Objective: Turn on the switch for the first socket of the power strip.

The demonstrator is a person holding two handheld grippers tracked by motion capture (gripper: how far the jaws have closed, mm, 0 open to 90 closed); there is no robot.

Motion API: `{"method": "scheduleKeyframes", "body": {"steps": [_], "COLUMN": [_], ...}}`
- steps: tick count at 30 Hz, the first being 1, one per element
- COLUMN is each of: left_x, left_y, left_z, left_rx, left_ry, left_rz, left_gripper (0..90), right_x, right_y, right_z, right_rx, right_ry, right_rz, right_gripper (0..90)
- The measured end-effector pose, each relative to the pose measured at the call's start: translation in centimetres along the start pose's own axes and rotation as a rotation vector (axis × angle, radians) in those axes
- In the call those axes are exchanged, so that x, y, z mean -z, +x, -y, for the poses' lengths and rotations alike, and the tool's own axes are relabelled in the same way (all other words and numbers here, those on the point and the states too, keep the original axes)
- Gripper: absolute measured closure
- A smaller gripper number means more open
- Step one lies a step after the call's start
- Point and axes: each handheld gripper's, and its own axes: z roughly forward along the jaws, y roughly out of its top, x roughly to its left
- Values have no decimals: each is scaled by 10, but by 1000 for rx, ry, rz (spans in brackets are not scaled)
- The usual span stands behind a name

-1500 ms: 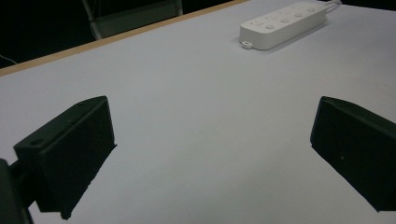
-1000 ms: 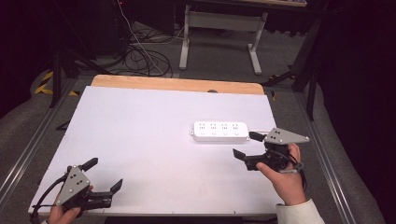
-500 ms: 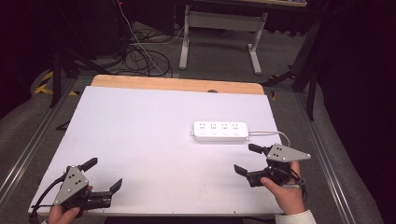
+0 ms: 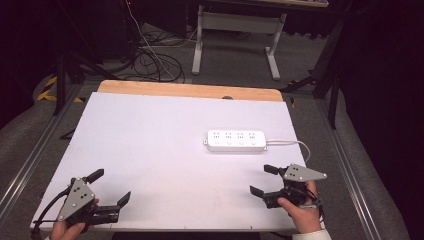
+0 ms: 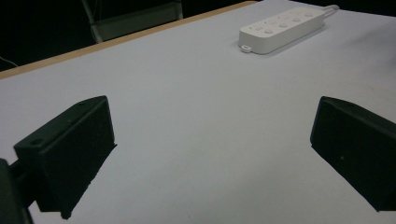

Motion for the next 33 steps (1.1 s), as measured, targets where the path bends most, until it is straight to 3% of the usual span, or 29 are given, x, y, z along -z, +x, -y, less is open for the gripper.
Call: {"method": "scheduleKeyframes", "body": {"steps": [3,12,23,29,33], "left_x": [0,-1,-2,-1,-2], "left_y": [0,0,1,1,1], "left_z": [0,1,2,2,2], "left_rx": [-6,-13,-5,-13,-14], "left_ry": [-3,-4,4,-3,-6], "left_rz": [-2,0,-5,-4,-3], "left_gripper": [5,5,5,5,5], "right_x": [-5,-17,-12,-11,-12], "right_y": [1,4,2,2,3], "right_z": [12,29,28,27,27], "right_rx": [12,9,34,71,69], "right_ry": [43,104,59,67,72], "right_rz": [25,45,97,102,89], "right_gripper": [79,78,115,115,115]}}
